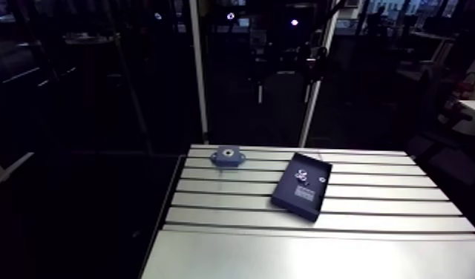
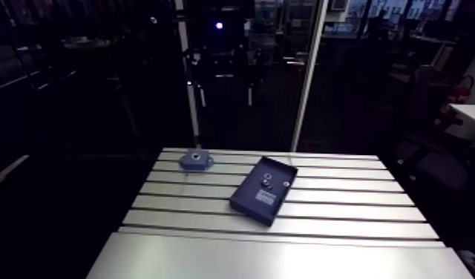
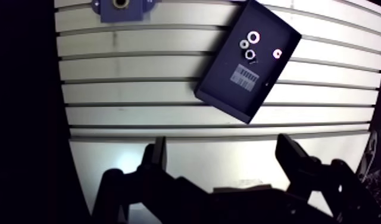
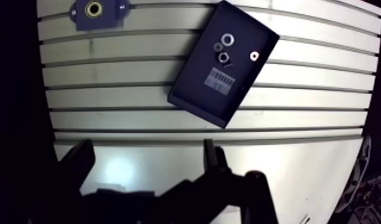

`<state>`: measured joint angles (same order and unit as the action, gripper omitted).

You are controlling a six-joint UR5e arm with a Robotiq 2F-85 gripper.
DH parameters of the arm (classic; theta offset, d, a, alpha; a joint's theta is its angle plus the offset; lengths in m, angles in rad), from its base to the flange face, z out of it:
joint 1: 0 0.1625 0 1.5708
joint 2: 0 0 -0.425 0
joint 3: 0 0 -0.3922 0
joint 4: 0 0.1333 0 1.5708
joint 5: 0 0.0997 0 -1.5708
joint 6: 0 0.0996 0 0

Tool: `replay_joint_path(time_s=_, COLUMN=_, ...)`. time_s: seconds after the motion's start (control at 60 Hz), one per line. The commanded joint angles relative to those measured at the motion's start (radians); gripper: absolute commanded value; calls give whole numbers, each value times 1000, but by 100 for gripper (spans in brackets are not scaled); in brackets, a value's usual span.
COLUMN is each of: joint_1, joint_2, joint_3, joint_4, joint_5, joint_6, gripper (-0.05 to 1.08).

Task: Pick up the bearing and press it into the housing until flush.

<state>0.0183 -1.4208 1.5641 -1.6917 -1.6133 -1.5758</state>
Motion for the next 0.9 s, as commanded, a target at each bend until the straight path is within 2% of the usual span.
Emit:
replay_joint_path(time_s=0.017, joint_1=-6, joint_2=-19, joint_3=23, joint_4=-4, joint_5=3, joint_6=-12, gripper=0)
replay_joint_path(time_s=0.133, joint_1=-9, joint_2=-17, joint_3=23, joint_4=-4, joint_5=13, joint_6=-23, gripper=0)
replay_joint_path(time_s=0.217, joint_1=-24, joint_2=-16, joint_3=19, joint_4=-4, joint_5=33, joint_6=-25, gripper=0)
replay_joint_path(time_s=0.433, joint_1=-31, joint_2=-20, joint_3=12, joint_4=16, joint_5=24, joint_6=-26, gripper=0)
replay_joint_path(time_s=0.9, joint_1=-31, joint_2=-23, joint_3=18, joint_4=14, joint_5=23, joint_6=-45, gripper=0)
